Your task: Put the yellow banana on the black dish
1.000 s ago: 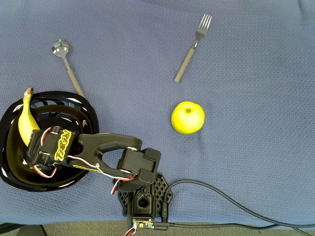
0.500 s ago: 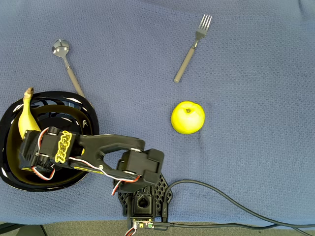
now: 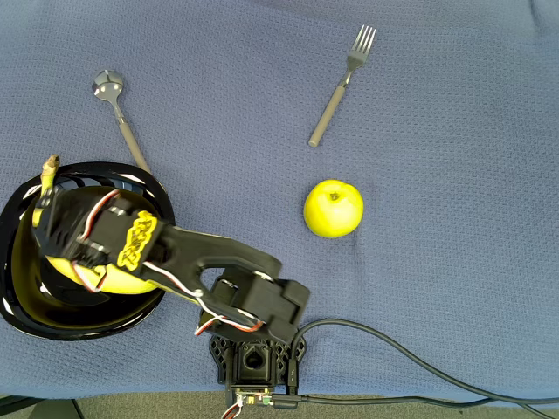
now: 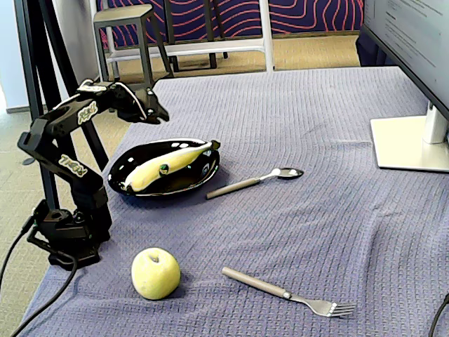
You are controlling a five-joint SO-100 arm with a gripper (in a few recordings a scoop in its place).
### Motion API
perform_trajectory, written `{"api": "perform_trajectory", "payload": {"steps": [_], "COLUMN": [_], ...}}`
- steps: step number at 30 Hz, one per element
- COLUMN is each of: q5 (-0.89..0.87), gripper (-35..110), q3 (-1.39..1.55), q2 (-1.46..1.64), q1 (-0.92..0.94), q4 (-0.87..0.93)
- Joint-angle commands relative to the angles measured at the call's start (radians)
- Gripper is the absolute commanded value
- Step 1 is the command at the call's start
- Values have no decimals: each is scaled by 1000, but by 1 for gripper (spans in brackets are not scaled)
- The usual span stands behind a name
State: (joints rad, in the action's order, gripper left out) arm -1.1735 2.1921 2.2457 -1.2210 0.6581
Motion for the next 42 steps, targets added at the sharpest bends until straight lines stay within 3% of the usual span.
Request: {"api": "perform_trajectory", "payload": {"steps": [1, 11, 19, 26, 31, 42], "q5": [137, 615, 821, 1108, 1246, 1296], "gripper": [0, 0, 0, 0, 0, 0], "q3": [-57, -101, -224, -278, -222, 25], "q2": [107, 190, 152, 123, 215, 428], "q1": [74, 383, 680, 870, 979, 1120], "q4": [15, 301, 606, 834, 781, 707]}}
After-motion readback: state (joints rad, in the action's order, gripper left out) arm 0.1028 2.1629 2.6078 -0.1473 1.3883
